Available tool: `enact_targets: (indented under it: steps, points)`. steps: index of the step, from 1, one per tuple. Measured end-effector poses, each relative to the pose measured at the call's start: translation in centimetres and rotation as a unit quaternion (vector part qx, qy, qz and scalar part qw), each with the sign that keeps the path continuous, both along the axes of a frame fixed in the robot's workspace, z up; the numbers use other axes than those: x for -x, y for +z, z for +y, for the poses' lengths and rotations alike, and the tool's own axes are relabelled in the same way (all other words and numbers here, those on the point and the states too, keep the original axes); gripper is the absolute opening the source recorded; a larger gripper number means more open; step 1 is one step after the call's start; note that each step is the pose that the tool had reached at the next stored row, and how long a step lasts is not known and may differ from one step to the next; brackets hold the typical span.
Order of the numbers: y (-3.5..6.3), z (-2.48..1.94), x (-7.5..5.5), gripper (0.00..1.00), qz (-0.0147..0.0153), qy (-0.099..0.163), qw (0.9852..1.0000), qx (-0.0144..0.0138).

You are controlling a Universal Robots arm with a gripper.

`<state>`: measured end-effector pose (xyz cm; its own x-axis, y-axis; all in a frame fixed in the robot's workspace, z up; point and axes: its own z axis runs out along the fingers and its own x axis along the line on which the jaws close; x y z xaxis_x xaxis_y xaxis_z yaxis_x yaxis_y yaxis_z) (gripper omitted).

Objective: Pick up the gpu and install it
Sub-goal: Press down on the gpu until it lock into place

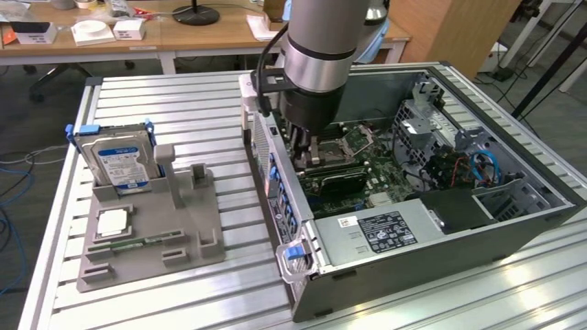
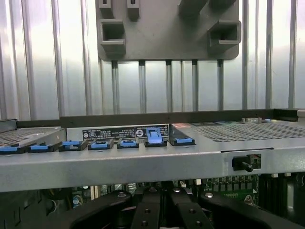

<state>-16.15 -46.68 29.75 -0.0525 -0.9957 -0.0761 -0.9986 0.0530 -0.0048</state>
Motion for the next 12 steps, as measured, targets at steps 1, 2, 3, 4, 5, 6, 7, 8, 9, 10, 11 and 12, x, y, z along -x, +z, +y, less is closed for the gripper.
enact_targets:
  steps: [1, 2, 3, 4, 5, 6, 7, 8, 9, 10, 11, 12]
  points:
    - [0.00, 0.00, 0.00, 0.11, 0.0000, 0.000, 1.0000, 0.0000]
    - [0.00, 0.00, 0.00, 0.11, 0.0001, 0.000, 1.0000, 0.0000]
    - [-0.01, 0.00, -0.01, 0.11, 0.0006, 0.000, 1.0000, -0.0001]
    - [-0.02, 0.00, -0.01, 0.11, 0.0019, 0.000, 1.0000, -0.0001]
    - [-0.02, 0.00, -0.01, 0.11, 0.0037, 0.000, 1.0000, -0.0001]
    - [-0.02, 0.00, -0.01, 0.11, 0.0069, 0.000, 1.0000, -0.0001]
    - [-0.02, -0.01, -0.02, 0.11, 0.0103, 0.000, 0.9999, -0.0001]
    - [0.00, -0.01, -0.02, 0.11, 0.0128, 0.000, 0.9999, -0.0001]
    - [0.00, -0.01, -0.01, 0.11, 0.0149, 0.000, 0.9999, 0.0000]
    - [0.00, -0.01, -0.01, 0.11, 0.0169, 0.000, 0.9999, 0.0000]
    - [0.01, -0.01, -0.01, 0.11, 0.0182, 0.000, 0.9998, 0.0000]
    - [0.04, -0.01, -0.01, 0.11, 0.0190, 0.000, 0.9998, 0.0000]
